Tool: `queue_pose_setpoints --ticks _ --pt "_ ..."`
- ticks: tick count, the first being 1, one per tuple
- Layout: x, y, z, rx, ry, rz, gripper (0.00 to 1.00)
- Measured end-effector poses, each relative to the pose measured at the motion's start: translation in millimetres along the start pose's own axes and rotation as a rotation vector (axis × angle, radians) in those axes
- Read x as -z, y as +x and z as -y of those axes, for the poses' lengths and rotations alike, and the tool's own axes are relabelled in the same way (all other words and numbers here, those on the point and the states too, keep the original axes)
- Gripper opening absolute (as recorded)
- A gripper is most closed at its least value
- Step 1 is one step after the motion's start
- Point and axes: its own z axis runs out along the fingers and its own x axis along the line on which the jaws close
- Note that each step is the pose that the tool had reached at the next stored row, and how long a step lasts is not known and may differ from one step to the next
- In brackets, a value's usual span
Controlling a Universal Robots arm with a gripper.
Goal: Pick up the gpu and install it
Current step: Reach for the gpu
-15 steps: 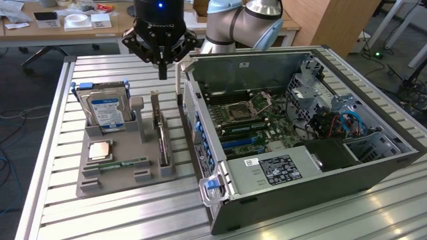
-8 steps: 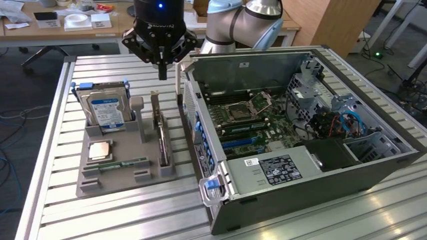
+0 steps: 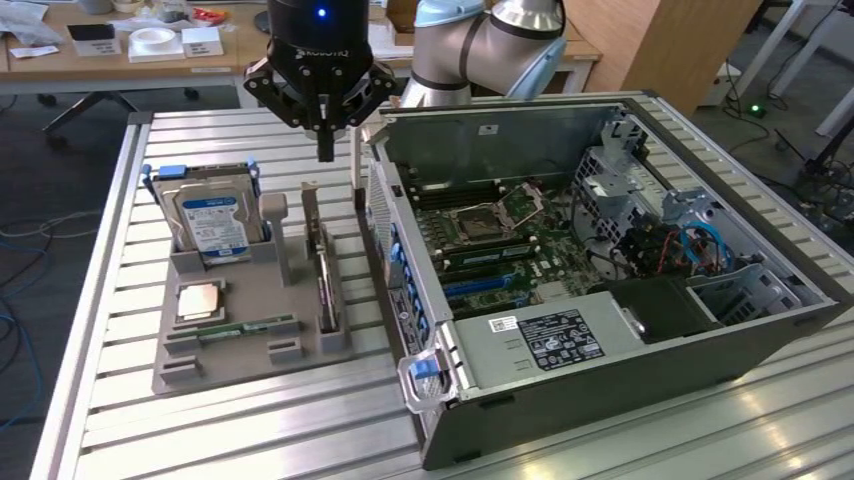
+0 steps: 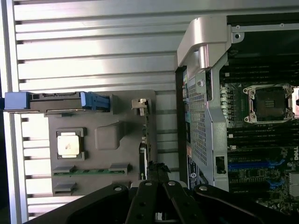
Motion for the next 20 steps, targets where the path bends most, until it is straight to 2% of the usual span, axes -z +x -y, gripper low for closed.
queue_pose_setpoints --ticks 11,20 --pt "-0.1 0.0 0.1 0.0 0.0 0.0001 0.11" --pt "0.4 6.9 9.2 0.0 -0.0002 0.0009 0.11"
